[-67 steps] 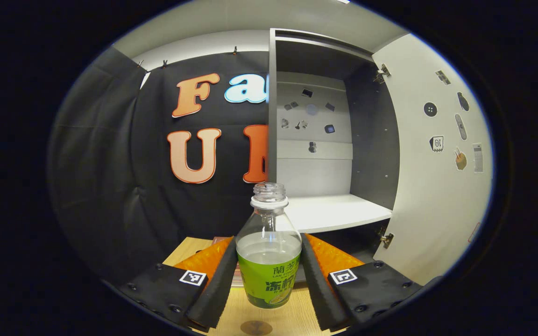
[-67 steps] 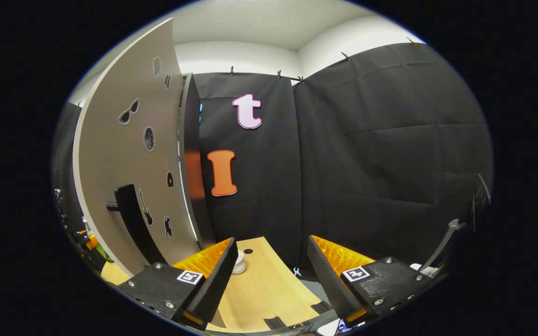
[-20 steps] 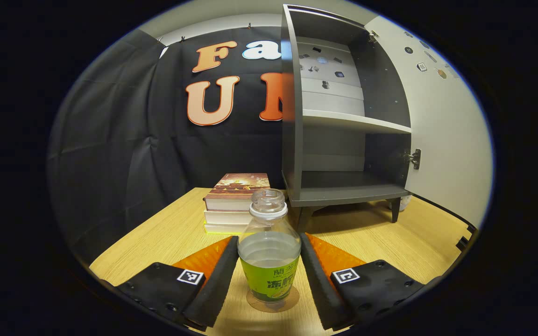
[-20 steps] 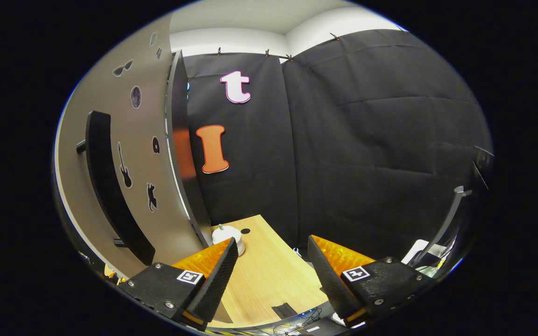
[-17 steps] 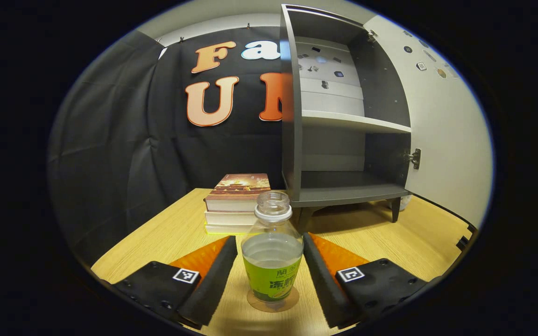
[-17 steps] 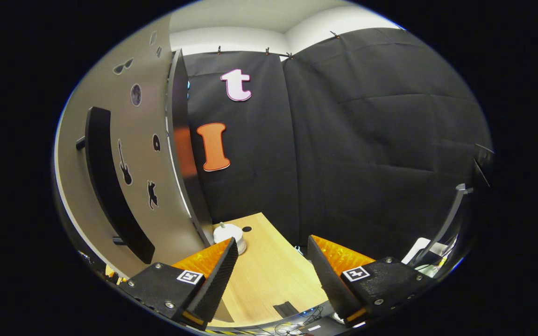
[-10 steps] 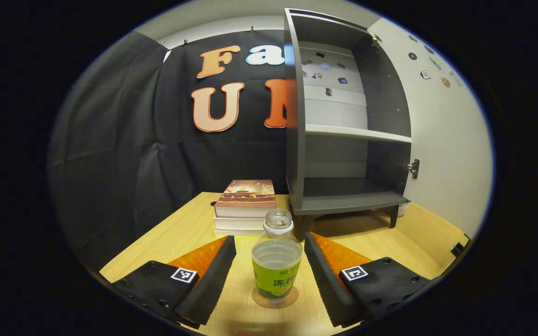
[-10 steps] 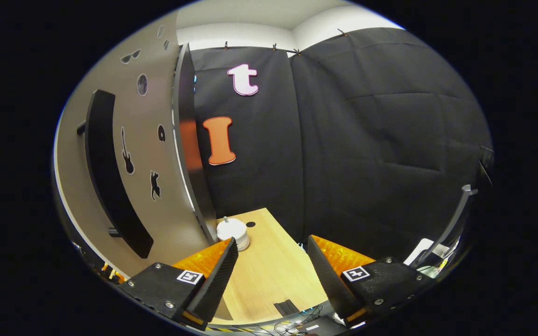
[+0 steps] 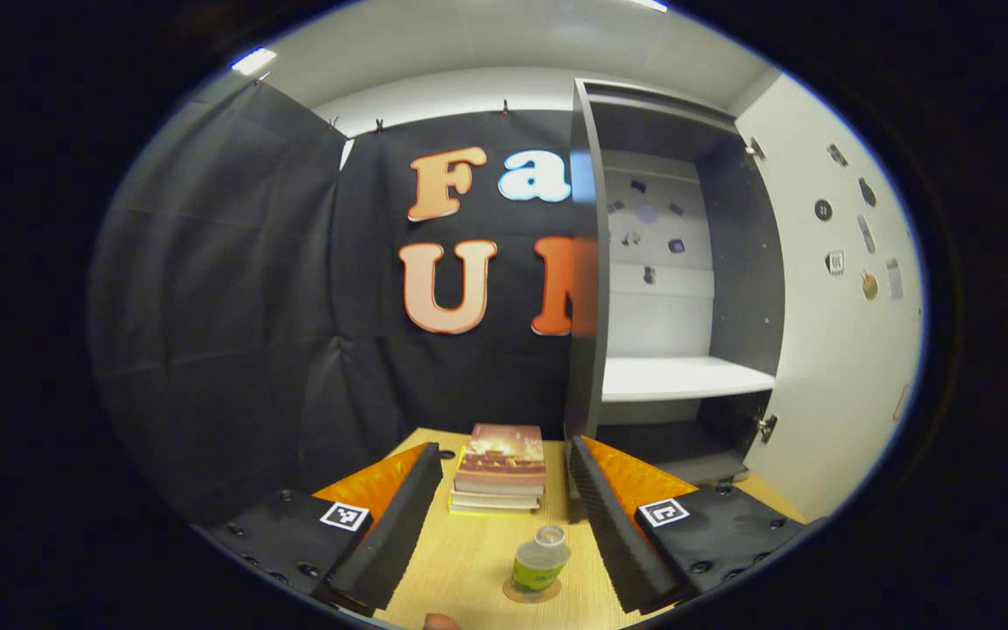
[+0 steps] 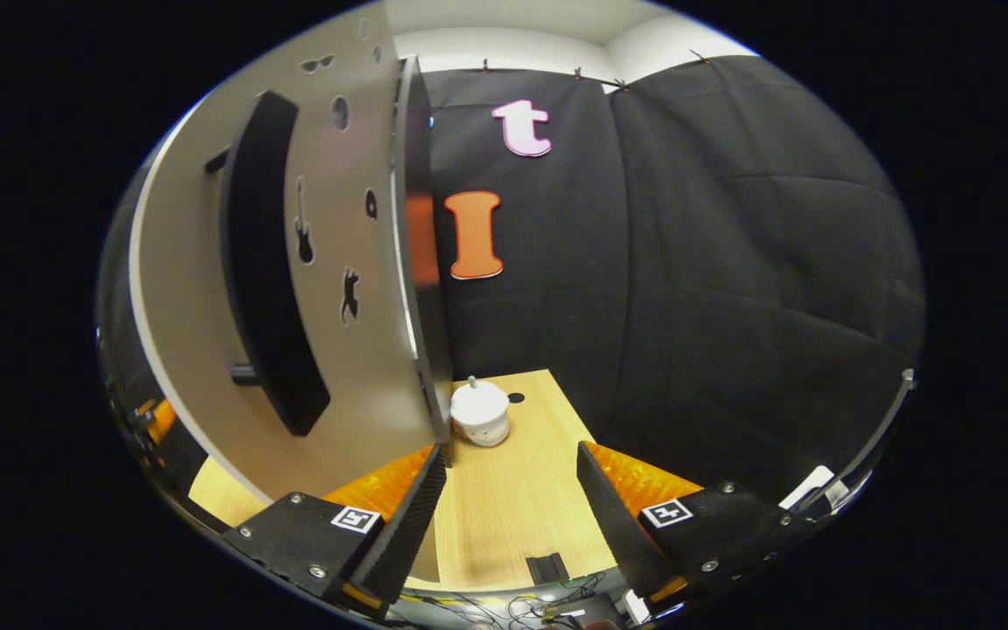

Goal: Open the cabinet door with the right hand, grasp the bottle in the cabinet with the left hand and place it on the coaster, then close the cabinet door with the right hand.

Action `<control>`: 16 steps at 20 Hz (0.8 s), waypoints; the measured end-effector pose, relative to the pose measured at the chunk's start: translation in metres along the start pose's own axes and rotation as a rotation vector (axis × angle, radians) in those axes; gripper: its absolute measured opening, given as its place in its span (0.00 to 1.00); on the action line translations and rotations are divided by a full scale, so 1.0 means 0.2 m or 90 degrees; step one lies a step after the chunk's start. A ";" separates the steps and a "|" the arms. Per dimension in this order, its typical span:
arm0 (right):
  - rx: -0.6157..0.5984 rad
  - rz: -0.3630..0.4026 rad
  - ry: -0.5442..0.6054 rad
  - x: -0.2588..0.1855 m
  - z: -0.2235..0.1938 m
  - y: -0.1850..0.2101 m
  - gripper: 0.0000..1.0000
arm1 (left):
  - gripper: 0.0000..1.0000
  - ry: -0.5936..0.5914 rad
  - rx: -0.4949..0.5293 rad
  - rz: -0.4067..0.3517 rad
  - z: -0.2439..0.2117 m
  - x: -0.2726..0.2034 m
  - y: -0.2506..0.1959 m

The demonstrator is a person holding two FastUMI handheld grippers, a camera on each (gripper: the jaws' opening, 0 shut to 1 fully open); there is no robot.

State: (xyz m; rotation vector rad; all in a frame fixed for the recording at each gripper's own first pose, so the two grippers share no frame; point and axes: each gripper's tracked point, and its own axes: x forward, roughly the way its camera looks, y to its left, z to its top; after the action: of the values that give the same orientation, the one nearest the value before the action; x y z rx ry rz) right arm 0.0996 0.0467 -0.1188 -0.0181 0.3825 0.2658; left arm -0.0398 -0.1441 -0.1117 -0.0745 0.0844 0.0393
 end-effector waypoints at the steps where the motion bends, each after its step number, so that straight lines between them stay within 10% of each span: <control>1: -0.001 0.009 0.000 -0.01 0.00 0.01 0.93 | 0.94 -0.017 0.010 0.005 0.11 -0.02 0.02; 7: 0.021 0.061 -0.017 -0.01 0.03 0.10 0.93 | 0.94 -0.089 0.150 0.041 0.52 -0.16 0.00; 16: 0.017 0.028 -0.028 -0.02 0.02 0.15 0.99 | 0.98 -0.028 -0.089 -0.040 0.62 -0.13 -0.03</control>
State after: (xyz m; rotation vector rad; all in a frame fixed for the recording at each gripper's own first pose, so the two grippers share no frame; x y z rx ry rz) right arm 0.0908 0.0752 -0.1124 0.0230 0.3432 0.3033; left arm -0.0554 -0.1419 0.0152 -0.2166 0.0351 -0.0167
